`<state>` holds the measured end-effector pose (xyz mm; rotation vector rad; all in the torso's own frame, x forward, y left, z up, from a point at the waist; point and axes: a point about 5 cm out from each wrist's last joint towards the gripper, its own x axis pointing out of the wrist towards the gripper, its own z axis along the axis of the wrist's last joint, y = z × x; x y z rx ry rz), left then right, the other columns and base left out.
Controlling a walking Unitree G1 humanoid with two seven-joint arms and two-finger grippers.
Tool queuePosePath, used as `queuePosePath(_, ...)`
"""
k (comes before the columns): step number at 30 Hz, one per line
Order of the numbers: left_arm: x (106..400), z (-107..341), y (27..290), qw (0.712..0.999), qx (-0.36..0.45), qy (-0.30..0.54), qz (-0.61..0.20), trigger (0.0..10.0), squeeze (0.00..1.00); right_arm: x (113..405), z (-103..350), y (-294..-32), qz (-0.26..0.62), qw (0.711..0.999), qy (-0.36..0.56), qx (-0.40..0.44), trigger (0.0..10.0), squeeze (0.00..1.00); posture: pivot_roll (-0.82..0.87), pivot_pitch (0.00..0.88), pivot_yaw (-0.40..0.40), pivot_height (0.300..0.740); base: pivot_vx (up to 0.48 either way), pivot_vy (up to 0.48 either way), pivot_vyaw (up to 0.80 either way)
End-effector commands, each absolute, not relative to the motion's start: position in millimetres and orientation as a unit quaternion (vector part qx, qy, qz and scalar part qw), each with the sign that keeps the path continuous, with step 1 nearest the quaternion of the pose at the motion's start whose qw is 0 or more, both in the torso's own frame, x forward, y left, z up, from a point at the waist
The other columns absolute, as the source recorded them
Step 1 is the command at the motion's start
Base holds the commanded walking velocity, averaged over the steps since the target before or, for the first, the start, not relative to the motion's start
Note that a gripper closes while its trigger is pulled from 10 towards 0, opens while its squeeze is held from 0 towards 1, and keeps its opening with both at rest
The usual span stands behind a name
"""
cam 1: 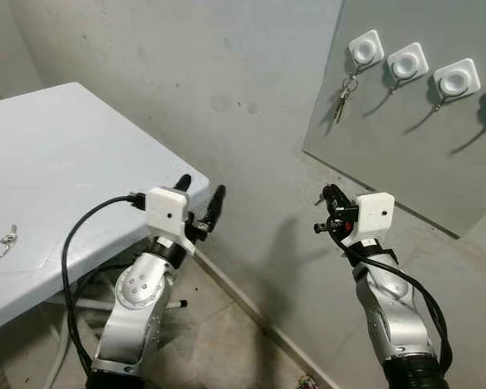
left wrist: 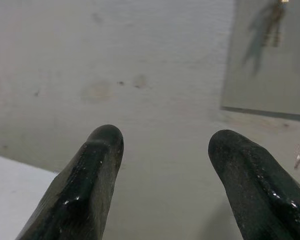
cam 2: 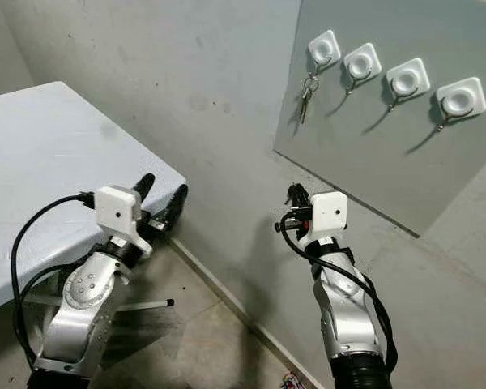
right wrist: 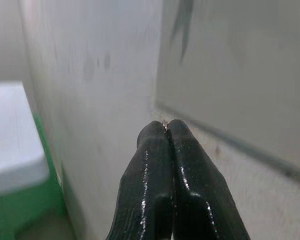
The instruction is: Hang keys on a hook
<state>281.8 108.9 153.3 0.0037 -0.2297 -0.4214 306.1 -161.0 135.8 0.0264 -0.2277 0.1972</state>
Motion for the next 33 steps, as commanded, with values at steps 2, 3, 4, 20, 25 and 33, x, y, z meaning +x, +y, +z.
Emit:
queuePosePath(2,279,164,101,0.963,0.005,-0.13,-0.237,10.0,0.0,304,154,-165,0.098,0.982,-0.162,0.028,10.0,0.0,-0.13,0.032,-0.02,0.74,0.0,0.0,0.0)
queuePosePath(3,278,166,98,0.96,0.005,-0.133,-0.245,10.0,0.0,303,156,-165,0.101,0.98,-0.169,0.034,10.0,0.0,-0.13,0.036,-0.021,0.74,0.0,0.0,0.0)
queuePosePath(4,277,168,95,0.958,0.008,-0.135,-0.252,10.0,0.0,303,158,-166,0.102,0.979,-0.173,0.036,10.0,0.0,-0.13,0.037,-0.021,0.74,0.0,0.0,0.0)
queuePosePath(20,274,193,82,0.938,0.033,-0.169,-0.302,10.0,0.0,304,194,-159,0.132,0.963,-0.229,0.054,10.0,0.0,-0.12,0.049,-0.021,0.74,0.0,0.0,0.0)
queuePosePath(25,280,201,86,0.936,0.041,-0.178,-0.3,10.0,0.0,308,209,-157,0.134,0.958,-0.247,0.062,10.0,0.0,-0.12,0.051,-0.02,0.74,0.0,0.0,0.0)
queuePosePath(33,281,212,84,0.931,0.042,-0.19,-0.308,10.0,0.0,314,221,-156,0.137,0.953,-0.261,0.066,10.0,0.0,-0.12,0.053,-0.018,0.74,0.0,0.0,0.0)
